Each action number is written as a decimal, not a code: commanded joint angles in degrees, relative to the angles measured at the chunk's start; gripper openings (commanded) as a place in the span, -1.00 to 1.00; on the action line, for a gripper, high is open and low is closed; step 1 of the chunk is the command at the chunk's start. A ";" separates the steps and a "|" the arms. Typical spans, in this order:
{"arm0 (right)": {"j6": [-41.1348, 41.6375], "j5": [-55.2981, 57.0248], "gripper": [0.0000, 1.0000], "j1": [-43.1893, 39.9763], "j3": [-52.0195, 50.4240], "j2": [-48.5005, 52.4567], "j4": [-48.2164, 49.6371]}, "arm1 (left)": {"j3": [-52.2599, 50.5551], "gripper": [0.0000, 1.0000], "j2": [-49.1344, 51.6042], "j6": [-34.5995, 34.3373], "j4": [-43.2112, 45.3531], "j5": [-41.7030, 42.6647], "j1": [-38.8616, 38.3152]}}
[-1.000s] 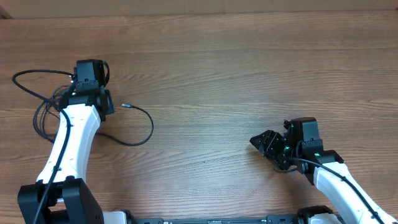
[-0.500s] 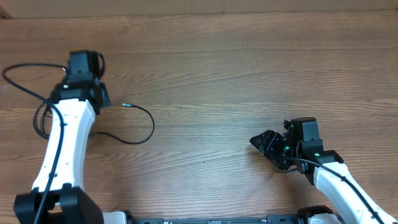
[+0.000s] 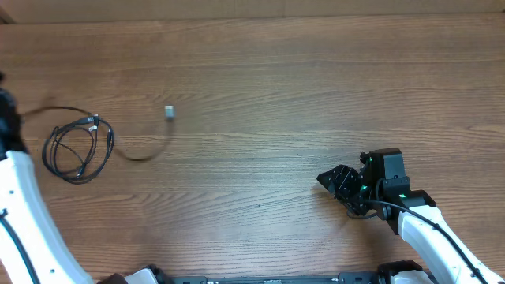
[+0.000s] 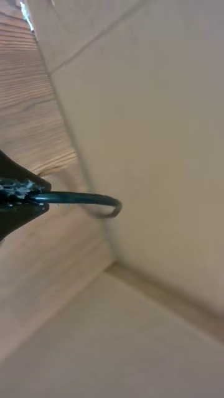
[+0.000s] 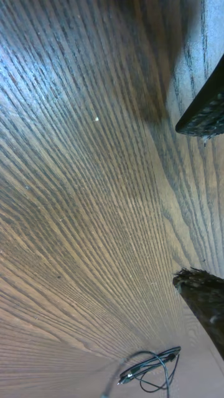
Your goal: Untangle cables
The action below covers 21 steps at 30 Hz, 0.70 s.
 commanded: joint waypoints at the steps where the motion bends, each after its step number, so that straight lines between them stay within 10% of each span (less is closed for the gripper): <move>1: -0.26 -0.22 0.34 -0.26 0.04 -0.13 0.39 | 1.40 -0.92 -0.48 -3.32 -0.87 0.61 1.42; 21: -0.24 -0.24 0.34 -0.26 0.04 -0.13 0.37 | 1.11 -0.92 1.66 -6.43 -7.87 15.43 1.14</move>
